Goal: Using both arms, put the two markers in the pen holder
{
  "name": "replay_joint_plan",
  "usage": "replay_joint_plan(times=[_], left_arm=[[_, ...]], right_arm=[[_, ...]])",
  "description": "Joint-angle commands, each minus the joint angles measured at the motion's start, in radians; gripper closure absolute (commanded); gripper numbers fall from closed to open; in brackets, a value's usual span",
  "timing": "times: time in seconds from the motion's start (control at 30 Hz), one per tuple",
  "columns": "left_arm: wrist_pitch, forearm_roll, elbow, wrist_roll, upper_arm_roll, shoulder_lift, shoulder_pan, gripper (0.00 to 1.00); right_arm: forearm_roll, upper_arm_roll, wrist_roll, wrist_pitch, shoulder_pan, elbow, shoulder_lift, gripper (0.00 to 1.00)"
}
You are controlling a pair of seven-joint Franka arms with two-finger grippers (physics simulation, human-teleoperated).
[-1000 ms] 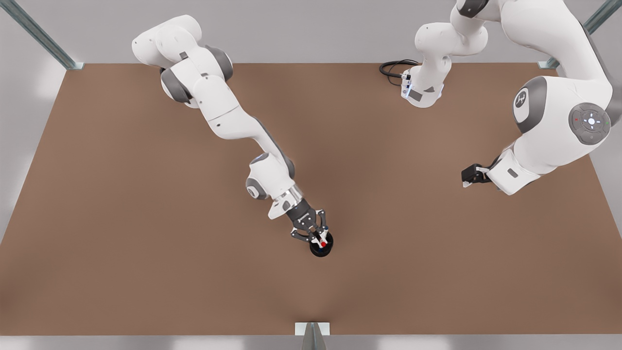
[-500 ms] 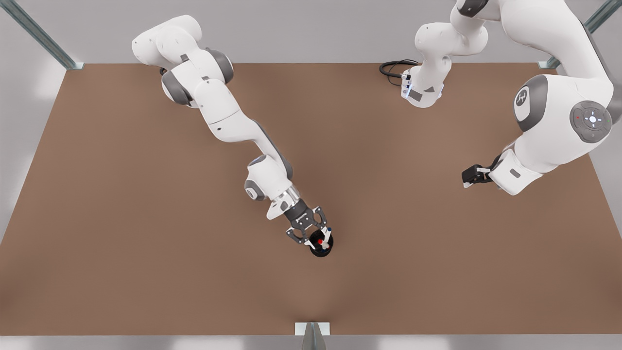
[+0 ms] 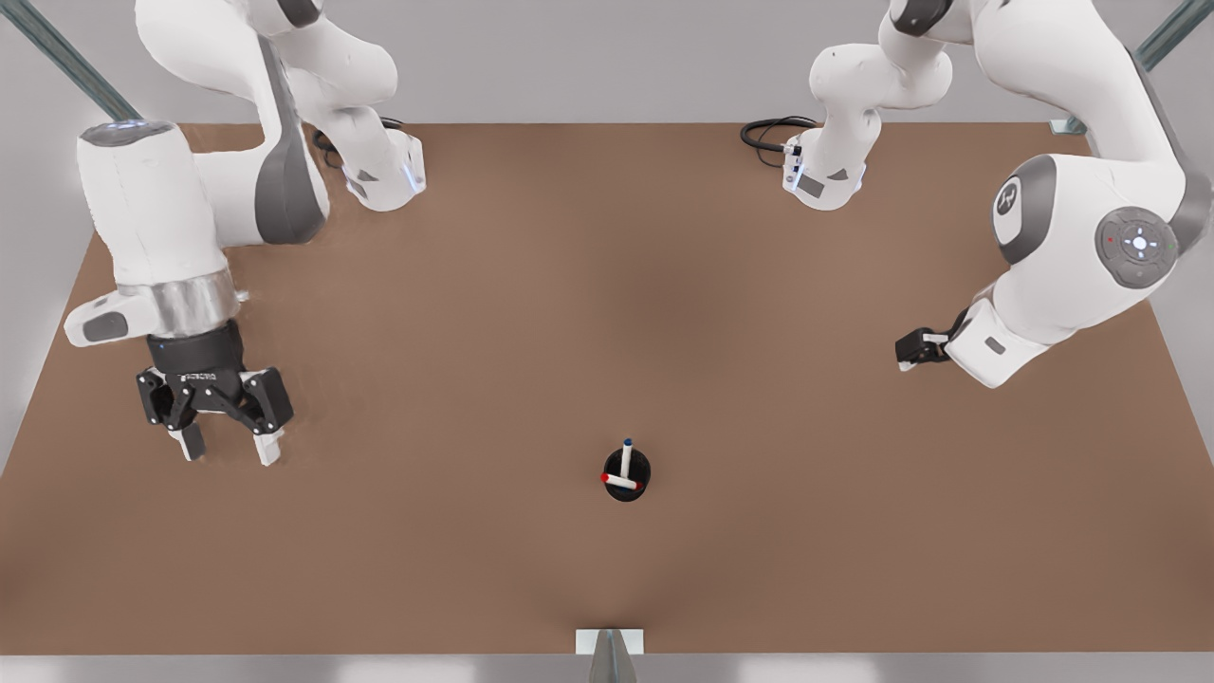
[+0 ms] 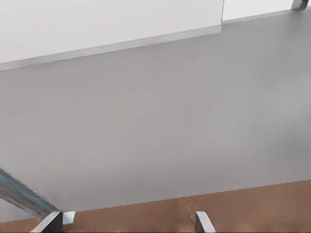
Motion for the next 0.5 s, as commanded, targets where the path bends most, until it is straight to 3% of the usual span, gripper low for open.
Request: replay_joint_plan(times=[0.0, 0.07, 0.13, 0.17, 0.3, 0.33, 0.37, 0.47], left_arm=[[0.004, 0.006, 0.0, -0.015, -0.001, -0.001, -0.005, 0.0], [0.004, 0.006, 0.002, -0.015, -0.001, -0.002, -0.004, 0.0], [0.004, 0.007, 0.002, -0.015, 0.0, -0.002, -0.002, 0.0], [0.004, 0.006, 0.002, -0.015, 0.0, -0.002, -0.004, 0.0], [0.004, 0.006, 0.002, -0.015, -0.001, -0.001, -0.004, 0.0], [0.004, 0.006, 0.002, -0.015, -0.001, -0.001, -0.005, 0.0], [0.004, 0.006, 0.002, -0.015, 0.0, -0.001, -0.011, 0.0], [0.003, 0.007, 0.002, -0.015, 0.0, -0.001, -0.011, 0.0]], right_arm=[[0.117, -0.056, -0.365, -0.71, 0.001, -0.006, -0.018, 0.0], [0.114, -0.056, -0.365, -0.71, 0.002, -0.001, 0.005, 0.0], [0.108, -0.039, -0.361, -0.796, 0.004, 0.22, 0.162, 0.0], [0.108, -0.022, -0.345, -0.803, 0.004, 0.229, 0.165, 0.0], [0.101, -0.017, -0.342, -0.764, 0.004, 0.183, 0.094, 0.0], [0.074, 0.012, -0.342, -0.678, -0.013, 0.037, 0.01, 0.0], [0.064, 0.073, -0.342, -0.663, -0.068, 0.019, -0.001, 0.0], [0.065, 0.089, -0.345, -0.658, -0.088, 0.037, 0.047, 0.0]])
